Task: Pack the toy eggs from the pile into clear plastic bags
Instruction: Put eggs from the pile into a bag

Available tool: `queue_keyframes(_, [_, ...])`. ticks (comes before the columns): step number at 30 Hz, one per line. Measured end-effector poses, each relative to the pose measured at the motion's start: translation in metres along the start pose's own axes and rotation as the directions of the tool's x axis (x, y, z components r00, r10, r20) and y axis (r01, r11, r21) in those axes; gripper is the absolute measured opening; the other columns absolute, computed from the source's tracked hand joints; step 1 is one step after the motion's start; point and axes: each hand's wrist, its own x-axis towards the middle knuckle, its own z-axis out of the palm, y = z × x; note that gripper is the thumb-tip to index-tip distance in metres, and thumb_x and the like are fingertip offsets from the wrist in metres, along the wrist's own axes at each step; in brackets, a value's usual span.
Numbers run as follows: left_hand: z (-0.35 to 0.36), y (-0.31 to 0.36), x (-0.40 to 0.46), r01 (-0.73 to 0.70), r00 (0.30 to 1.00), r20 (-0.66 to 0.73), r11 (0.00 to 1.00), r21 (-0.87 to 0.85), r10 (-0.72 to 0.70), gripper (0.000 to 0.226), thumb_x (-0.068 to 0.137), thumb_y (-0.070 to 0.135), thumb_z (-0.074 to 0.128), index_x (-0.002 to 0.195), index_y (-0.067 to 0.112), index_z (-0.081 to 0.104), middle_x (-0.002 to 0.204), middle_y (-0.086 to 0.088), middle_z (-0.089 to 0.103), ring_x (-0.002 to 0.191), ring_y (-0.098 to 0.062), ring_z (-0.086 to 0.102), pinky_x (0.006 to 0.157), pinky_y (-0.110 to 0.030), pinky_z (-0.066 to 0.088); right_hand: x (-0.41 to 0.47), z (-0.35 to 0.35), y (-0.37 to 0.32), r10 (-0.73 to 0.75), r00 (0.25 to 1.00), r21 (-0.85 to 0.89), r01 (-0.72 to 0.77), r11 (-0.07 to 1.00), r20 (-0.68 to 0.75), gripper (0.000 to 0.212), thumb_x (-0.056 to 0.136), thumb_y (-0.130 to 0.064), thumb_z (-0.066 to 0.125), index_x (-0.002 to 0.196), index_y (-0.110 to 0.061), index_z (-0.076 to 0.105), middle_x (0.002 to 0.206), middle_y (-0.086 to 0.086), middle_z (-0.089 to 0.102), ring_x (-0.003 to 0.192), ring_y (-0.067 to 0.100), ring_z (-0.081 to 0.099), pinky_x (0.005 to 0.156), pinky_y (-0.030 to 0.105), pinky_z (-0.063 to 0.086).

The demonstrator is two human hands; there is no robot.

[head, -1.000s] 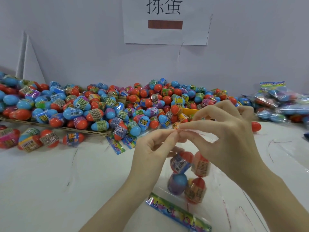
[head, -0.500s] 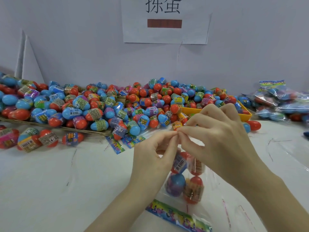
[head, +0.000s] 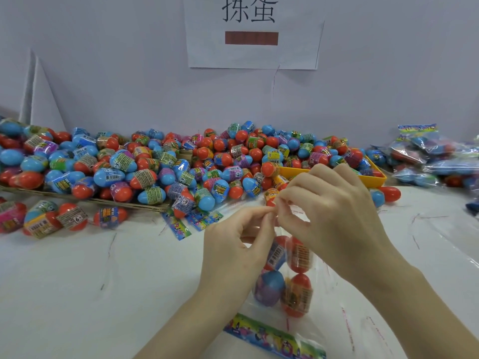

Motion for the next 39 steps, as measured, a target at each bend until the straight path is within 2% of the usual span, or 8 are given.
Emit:
queue_keyframes(8, [0.0,0.0,0.0,0.039,0.999,-0.025,0.996,-0.078,-0.041,0.033,0.084,0.003,0.06,0.076,0.035,0.063,0.072,0.023,0.069,0.065,0.003,0.065,0.058,-0.005,0.046,-0.002,0.004,0.006,0.232,0.973,0.103,-0.233,0.967,0.022,0.014,0.078,-0.015,0.061,0.066,-0.009,0.066,0.064,0.003,0.065,0.061,0.021,0.055,0.062,0.032,0.036])
queue_keyframes(12, [0.0,0.0,0.0,0.096,0.994,-0.028,0.981,-0.166,-0.102,0.03,0.085,0.003,0.058,0.077,0.032,0.064,0.074,0.019,0.071,0.065,0.0,0.066,0.057,-0.007,0.048,-0.005,0.006,0.029,0.494,0.858,0.214,-0.514,0.831,0.143,0.014,0.086,-0.013,0.061,0.077,-0.005,0.068,0.068,-0.001,0.057,0.068,0.017,0.049,0.067,0.038,0.041])
queue_keyframes(16, [0.001,-0.002,0.001,0.128,0.989,-0.049,0.967,-0.221,-0.142,0.029,0.086,0.002,0.057,0.076,0.029,0.065,0.072,0.016,0.071,0.061,-0.002,0.067,0.056,-0.009,0.049,-0.018,0.006,0.066,0.724,0.67,0.222,-0.741,0.634,0.164,0.017,0.089,-0.016,0.054,0.083,-0.008,0.067,0.073,0.004,0.058,0.073,0.023,0.053,0.066,0.035,0.04])
queue_keyframes(23, [0.0,-0.008,0.005,0.143,0.977,-0.119,0.96,-0.24,-0.175,0.026,0.086,0.002,0.056,0.079,0.025,0.065,0.069,0.018,0.071,0.059,-0.005,0.067,0.057,-0.013,0.051,-0.087,-0.013,0.143,0.997,0.074,-0.097,-0.992,0.076,0.023,0.014,0.08,-0.017,0.048,0.074,-0.005,0.05,0.077,0.023,0.048,0.076,0.031,0.047,0.059,0.038,0.037])
queue_keyframes(28, [-0.001,-0.01,0.006,0.154,0.977,-0.112,0.962,-0.226,-0.183,0.028,0.087,0.002,0.056,0.078,0.027,0.064,0.067,0.02,0.07,0.059,-0.002,0.066,0.054,-0.011,0.049,-0.089,-0.013,0.142,0.974,0.169,-0.149,-0.97,0.192,0.153,0.007,0.078,-0.011,0.056,0.083,-0.011,0.051,0.095,0.024,0.05,0.091,0.042,0.051,0.077,0.046,0.04])
queue_keyframes(31, [-0.001,-0.011,0.006,0.158,0.977,-0.108,0.961,-0.226,-0.186,0.028,0.087,0.001,0.055,0.078,0.026,0.064,0.067,0.018,0.07,0.057,-0.003,0.066,0.053,-0.01,0.048,-0.07,-0.013,0.128,0.978,0.202,-0.126,-0.97,0.207,0.055,0.06,0.074,-0.03,0.076,0.119,-0.004,0.047,0.107,0.026,0.057,0.099,0.043,0.052,0.081,0.051,0.044])
queue_keyframes(36, [-0.002,-0.01,0.006,0.154,0.979,-0.101,0.963,-0.22,-0.179,0.027,0.087,0.002,0.055,0.079,0.026,0.064,0.069,0.018,0.071,0.057,-0.004,0.066,0.054,-0.01,0.048,-0.053,-0.012,0.108,0.893,0.425,-0.059,-0.898,0.437,0.152,0.025,0.09,-0.005,0.051,0.114,-0.009,0.051,0.094,0.027,0.063,0.083,0.036,0.058,0.074,0.042,0.046])
queue_keyframes(39, [-0.002,-0.01,0.006,0.153,0.979,-0.1,0.964,-0.216,-0.178,0.027,0.087,0.002,0.055,0.079,0.026,0.064,0.069,0.018,0.071,0.058,-0.004,0.066,0.054,-0.01,0.048,-0.053,-0.002,0.108,0.783,0.336,-0.438,-0.682,0.585,0.523,0.064,0.085,0.003,0.052,0.14,-0.023,0.033,0.154,0.017,-0.006,0.142,0.033,0.002,0.11,0.054,0.012])
